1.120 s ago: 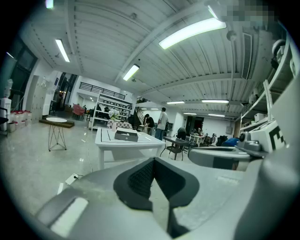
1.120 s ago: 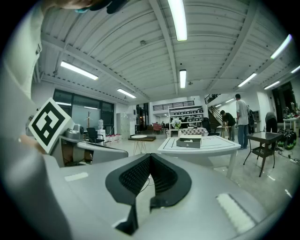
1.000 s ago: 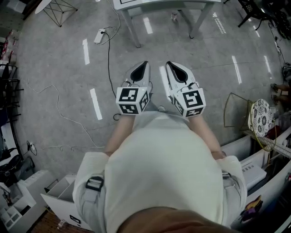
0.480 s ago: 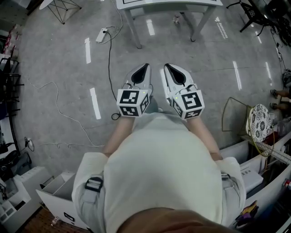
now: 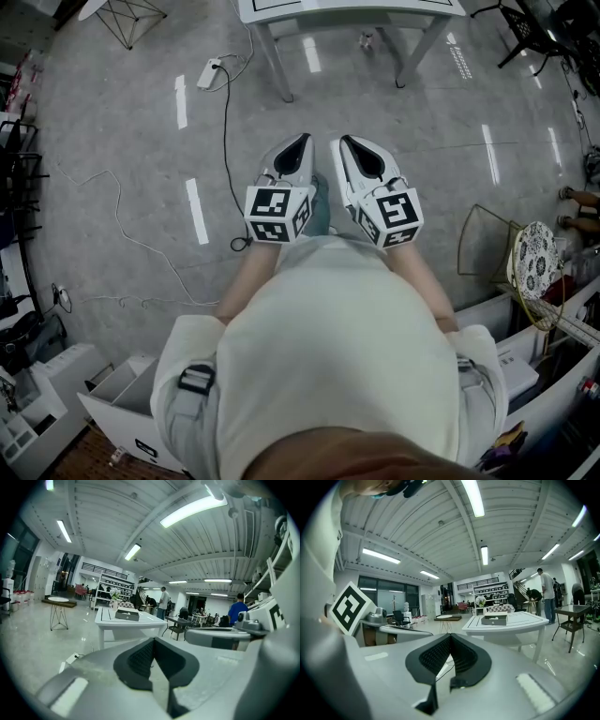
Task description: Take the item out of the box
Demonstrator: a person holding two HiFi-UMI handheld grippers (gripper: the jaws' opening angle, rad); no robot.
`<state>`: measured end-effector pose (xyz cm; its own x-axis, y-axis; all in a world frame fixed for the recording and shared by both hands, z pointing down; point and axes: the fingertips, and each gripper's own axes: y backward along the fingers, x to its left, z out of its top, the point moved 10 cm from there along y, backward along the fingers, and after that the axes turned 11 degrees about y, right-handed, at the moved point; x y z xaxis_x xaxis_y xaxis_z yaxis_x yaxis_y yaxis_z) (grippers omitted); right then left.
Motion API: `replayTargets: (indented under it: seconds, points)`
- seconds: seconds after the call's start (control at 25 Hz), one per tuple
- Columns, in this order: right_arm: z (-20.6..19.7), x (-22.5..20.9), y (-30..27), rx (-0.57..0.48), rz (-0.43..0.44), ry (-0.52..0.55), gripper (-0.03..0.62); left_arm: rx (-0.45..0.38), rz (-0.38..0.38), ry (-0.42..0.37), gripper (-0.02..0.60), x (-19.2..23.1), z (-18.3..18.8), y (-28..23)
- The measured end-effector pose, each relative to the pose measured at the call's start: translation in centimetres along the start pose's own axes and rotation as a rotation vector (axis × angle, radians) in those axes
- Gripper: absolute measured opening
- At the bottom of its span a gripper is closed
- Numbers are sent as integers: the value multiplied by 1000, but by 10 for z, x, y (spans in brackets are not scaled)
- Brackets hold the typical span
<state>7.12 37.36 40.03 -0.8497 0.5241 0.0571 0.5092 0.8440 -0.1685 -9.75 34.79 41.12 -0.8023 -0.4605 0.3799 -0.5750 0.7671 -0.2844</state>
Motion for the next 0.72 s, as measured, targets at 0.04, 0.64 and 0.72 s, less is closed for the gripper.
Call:
replayTargets:
  seconds: [0.04,0.64,0.72]
  points:
    - [0,-4,-5,2,2,2,0,0,0,-1,0,3,3,-6]
    - [18,-71,-117,8,-14,10,0,12,-2,13,0,70,62,-105]
    - [22,-80,-133,9,-16,12,0,14,-2,15,0,80,72,-119]
